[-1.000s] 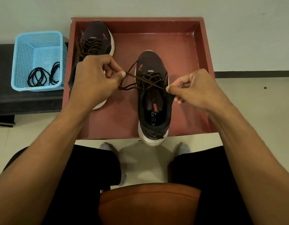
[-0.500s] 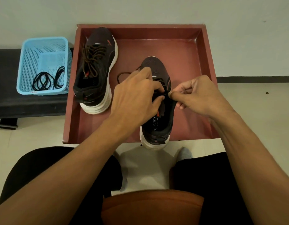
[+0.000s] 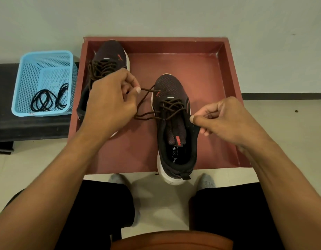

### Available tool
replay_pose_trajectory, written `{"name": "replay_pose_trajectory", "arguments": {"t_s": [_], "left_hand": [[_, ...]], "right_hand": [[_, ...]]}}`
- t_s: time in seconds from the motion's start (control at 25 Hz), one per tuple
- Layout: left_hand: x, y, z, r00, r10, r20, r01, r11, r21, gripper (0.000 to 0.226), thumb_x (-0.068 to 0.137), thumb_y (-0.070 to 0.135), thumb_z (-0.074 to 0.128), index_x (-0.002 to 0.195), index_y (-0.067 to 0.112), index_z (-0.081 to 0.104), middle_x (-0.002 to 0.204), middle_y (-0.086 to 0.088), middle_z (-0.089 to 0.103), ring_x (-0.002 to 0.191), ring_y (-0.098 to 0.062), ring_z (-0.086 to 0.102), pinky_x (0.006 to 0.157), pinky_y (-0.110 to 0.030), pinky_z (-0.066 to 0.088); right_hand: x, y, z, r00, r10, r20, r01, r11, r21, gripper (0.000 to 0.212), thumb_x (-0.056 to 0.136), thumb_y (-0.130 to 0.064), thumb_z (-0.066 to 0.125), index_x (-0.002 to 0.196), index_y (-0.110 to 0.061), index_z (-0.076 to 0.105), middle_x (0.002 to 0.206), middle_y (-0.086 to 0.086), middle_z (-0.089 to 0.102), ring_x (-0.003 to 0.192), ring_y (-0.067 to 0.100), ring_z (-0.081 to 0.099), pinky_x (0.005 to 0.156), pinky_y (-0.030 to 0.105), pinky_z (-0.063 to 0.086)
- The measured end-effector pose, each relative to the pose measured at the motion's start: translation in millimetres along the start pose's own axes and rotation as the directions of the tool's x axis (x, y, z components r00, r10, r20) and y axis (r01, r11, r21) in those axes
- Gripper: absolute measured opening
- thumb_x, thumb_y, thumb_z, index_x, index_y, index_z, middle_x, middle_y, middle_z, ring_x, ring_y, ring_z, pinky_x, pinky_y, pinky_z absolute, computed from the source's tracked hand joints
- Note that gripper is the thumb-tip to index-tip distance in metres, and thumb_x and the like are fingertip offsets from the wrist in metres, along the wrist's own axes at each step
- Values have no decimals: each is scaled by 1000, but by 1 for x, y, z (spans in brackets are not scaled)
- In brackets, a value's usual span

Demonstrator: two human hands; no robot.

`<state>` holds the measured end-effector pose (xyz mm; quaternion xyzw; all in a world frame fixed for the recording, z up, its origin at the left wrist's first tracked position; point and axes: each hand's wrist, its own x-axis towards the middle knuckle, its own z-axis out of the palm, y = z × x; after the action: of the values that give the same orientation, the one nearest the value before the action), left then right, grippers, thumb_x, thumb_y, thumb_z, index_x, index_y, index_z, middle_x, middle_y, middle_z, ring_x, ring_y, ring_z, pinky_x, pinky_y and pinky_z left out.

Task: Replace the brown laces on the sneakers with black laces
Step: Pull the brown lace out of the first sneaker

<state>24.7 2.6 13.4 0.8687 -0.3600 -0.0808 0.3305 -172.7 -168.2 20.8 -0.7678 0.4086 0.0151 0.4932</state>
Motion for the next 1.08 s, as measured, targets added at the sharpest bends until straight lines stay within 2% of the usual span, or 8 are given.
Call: {"name": "replay_pose_trajectory", "arguments": {"t_s": [0.2,0.28,0.4,0.48,0.56,0.72,0.88,1.08], "left_hand": [[-12,5,10,997,74,28,-76,995,67,8,92,25,72,96,31,67,67,19,47,64,-3,52,73,-41,58],[-12,9,13,994,90,63,-92,995,32,6,92,29,74,92,31,69,63,16,50,61,-3,54,72,-35,58],[-20,15,13,984,84,156,-82,996,-23,26,89,47,77,74,28,67,52,10,55,54,-7,59,61,-11,46],[-29,20,16,973,30,227,-29,1000,-7,39,83,62,74,67,27,67,49,10,58,50,-5,59,57,-13,46],[-36,24,19,965,-45,259,35,999,42,44,76,70,71,64,28,67,50,11,60,50,-2,60,59,-25,56],[-36,28,18,958,-134,253,123,991,56,31,81,51,78,66,24,73,50,7,64,50,-5,63,61,-34,60],[-35,28,12,932,-164,323,169,986,12,23,90,35,76,72,22,74,51,6,66,41,-2,62,54,-26,59],[-32,26,10,893,-236,384,260,965,-12,18,95,29,71,80,20,74,57,2,71,38,-12,65,46,-13,50]], "right_hand": [[1,-1,2,1000,4,1,-4,1000,6,11,88,-23,82,78,-18,81,64,4,75,58,13,70,78,34,63],[0,-2,1,1000,0,-6,0,1000,-9,12,87,-24,83,77,-18,80,63,3,75,57,12,70,77,35,64],[-1,-1,4,998,-61,-34,57,992,-112,16,84,-33,83,72,-23,78,62,-2,73,57,14,68,70,30,62],[-1,-1,9,987,-133,-89,114,975,-192,19,81,-40,85,70,-27,76,65,-8,72,60,10,67,62,22,57],[-1,-2,14,962,-230,-149,185,946,-266,17,81,-44,85,78,-31,75,69,-13,69,64,5,65,60,22,54],[0,-9,35,884,-461,-70,390,813,-433,20,87,-40,81,107,-40,78,91,-13,56,88,8,54,72,31,50],[6,-14,55,832,-554,-24,454,706,-544,16,85,-40,84,98,-32,81,92,-10,54,92,13,49,71,31,43],[8,-13,42,848,-528,-46,444,754,-484,10,84,-42,84,86,-33,79,83,-11,54,86,15,50,78,37,47]]}}
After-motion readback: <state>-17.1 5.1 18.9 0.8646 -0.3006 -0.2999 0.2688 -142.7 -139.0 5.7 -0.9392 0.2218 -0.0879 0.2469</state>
